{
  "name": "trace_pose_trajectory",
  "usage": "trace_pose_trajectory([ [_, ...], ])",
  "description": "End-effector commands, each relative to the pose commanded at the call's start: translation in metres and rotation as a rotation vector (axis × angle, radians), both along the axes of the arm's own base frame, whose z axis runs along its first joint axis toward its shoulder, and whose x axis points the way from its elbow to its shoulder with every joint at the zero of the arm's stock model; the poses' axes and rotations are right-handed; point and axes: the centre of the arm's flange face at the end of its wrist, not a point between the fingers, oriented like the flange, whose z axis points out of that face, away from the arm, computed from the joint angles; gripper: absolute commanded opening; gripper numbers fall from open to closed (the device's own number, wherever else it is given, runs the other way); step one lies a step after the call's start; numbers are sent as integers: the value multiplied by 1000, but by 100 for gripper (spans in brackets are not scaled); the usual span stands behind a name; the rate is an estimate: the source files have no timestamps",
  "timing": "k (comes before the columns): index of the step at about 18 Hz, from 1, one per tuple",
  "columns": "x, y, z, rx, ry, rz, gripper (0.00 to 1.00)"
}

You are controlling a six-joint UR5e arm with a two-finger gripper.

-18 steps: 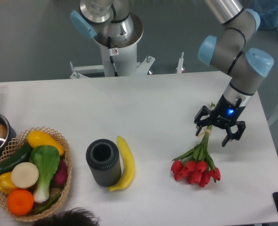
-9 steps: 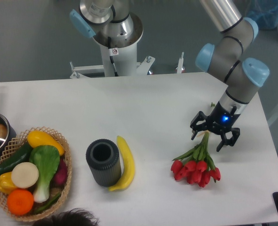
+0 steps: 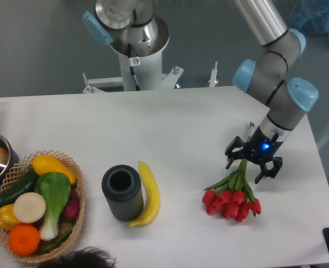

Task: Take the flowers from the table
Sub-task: 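Lower the gripper around the tulip stems and close it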

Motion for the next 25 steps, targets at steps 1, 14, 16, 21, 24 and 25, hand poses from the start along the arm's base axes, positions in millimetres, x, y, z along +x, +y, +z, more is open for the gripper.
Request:
trace_pose_trajectory([
  [1,1,1,-1,0,-1,-2,100],
  [14,6,11,-8,-1,13,-20,71],
  [16,7,14,-7,0,16,-25,63],
  [21,9,13,-8,-1,12,-23,54],
  [24,10,13,-5,2,12,-21,51],
  [25,11,13,-3,2,13,-18,51],
])
